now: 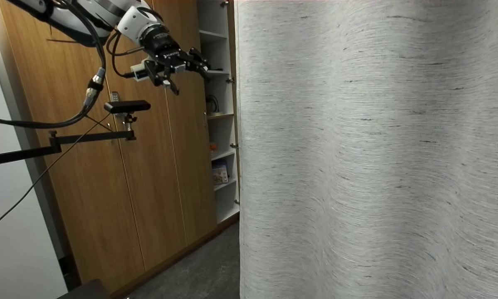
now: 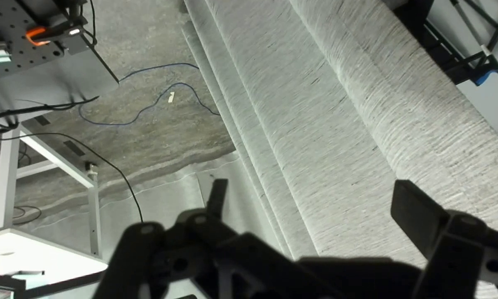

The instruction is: Close the curtain

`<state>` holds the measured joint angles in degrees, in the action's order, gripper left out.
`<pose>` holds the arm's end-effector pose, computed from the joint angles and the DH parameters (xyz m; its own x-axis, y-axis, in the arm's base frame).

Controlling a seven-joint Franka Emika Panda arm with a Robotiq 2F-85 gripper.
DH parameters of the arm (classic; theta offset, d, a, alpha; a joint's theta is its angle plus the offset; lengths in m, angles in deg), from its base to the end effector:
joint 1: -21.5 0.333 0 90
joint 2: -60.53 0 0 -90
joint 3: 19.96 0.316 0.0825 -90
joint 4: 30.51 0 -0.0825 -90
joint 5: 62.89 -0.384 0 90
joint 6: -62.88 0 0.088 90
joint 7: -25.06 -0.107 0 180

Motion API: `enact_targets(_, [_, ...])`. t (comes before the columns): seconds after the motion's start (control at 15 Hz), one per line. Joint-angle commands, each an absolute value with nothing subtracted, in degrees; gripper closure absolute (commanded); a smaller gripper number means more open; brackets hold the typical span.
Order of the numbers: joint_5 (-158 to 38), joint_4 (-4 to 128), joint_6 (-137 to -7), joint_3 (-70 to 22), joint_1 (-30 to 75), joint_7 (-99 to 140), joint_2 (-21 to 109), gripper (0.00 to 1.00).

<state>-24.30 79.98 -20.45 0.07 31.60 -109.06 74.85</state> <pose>0.4258 0.1837 0.6003 -0.3165 -0.7068 0.6326 -0.9361 0.1249 -0.3289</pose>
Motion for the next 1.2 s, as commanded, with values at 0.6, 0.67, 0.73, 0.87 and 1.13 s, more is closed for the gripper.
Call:
enact_targets(0.6, [-4.46,81.54,-19.15,0.43,33.07,-94.92,74.60,0.00])
enact_targets(0.67, [-2.53,82.11,-20.09,0.20,33.29,-92.75,74.86,0.00])
enact_targets(0.73, [-0.94,82.51,-20.62,0.01,33.51,-90.48,75.02,0.00])
enact_targets(0.87, [2.17,83.29,-20.99,-0.20,33.89,-86.24,75.30,0.00])
enact_targets(1.13, [6.90,84.94,-23.93,-0.95,34.70,-79.20,75.98,0.00])
